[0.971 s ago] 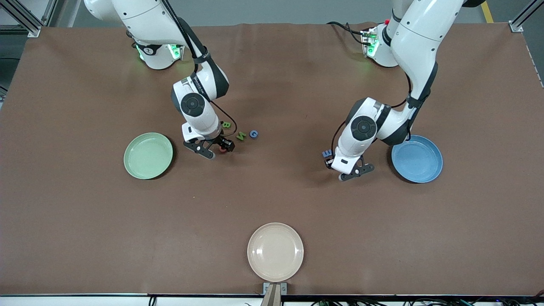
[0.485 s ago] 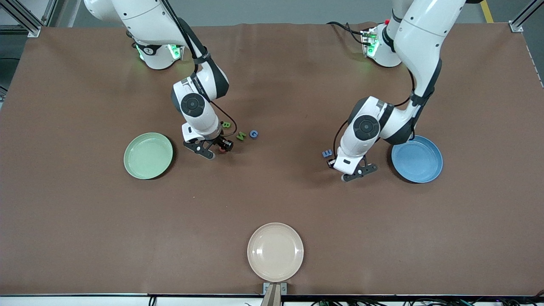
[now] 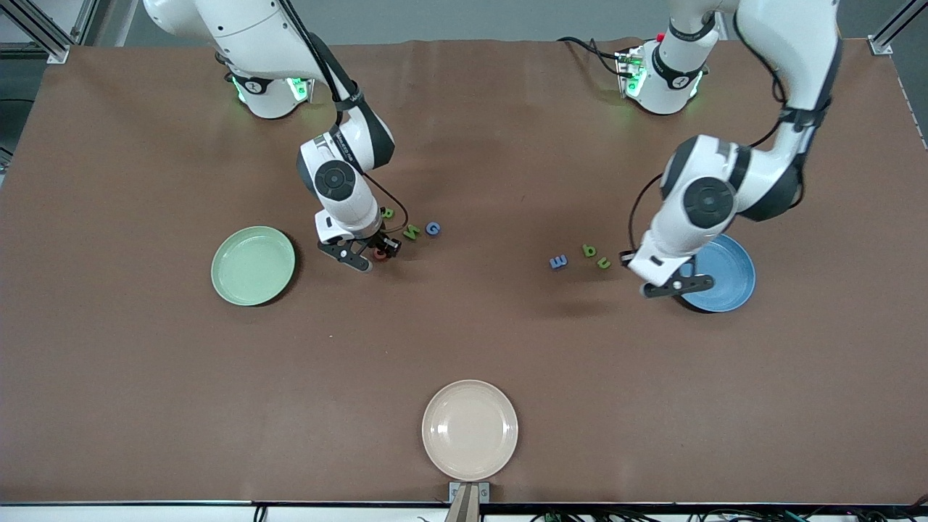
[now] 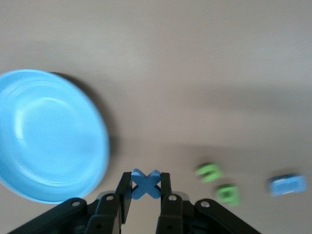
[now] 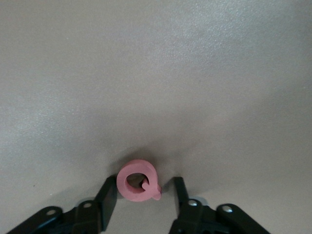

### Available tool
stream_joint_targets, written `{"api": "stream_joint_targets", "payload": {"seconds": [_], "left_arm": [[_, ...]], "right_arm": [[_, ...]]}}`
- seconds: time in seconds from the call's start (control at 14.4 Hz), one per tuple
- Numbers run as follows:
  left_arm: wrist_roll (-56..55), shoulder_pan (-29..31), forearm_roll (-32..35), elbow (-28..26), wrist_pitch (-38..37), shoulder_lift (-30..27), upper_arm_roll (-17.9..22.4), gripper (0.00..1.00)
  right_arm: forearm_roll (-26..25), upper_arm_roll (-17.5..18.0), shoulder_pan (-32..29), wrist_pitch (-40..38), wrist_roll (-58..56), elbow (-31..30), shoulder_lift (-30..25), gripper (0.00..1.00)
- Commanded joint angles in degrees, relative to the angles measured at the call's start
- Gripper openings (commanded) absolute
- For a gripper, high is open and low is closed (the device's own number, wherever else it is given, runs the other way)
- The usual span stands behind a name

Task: Sort upper and lower case letters into plates
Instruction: 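Grasp blue x with the left gripper while the right gripper grasps pink Q, then drop x in the blue plate while the right gripper carries Q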

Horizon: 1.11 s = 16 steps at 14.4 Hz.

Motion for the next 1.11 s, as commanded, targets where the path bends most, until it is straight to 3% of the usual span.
{"api": "stream_joint_targets", "payload": {"seconds": [0.0,0.07,0.28,0.49,0.69,1.04], "left_arm": [[11.53,5.97,0.96,-8.17,3.70,-5.01,-0.45,0.10],[15.06,8.26,1.04,-9.93,6.41,-5.10,-0.44,0.10],[22.38,14.15,4.72,-14.60,14.51,-4.23,-0.44,0.10],[22.92,17.06,10.34,-15.14,18.03,-1.25,-0.44,0.10],[23.00,19.00,13.88,-14.87,20.85,1.39,-0.53,0.11],[23.00,19.09,13.97,-14.87,22.88,3.07,-0.44,0.14]], "right_arm": [[0.21,-0.30,0.25,0.05,0.35,0.40,0.32,0.11],[0.21,-0.30,0.16,-0.21,0.27,0.40,0.23,0.03],[-0.49,-2.04,-1.50,-3.01,-3.06,0.40,-3.27,0.01],[-0.50,-6.79,-2.91,-11.18,-13.06,0.05,-8.54,0.01],[-0.85,-11.88,-4.22,-14.10,-24.21,-3.01,-14.08,0.00],[-1.37,-12.87,-11.07,-12.44,-35.75,-10.40,-19.37,0.00]]}}
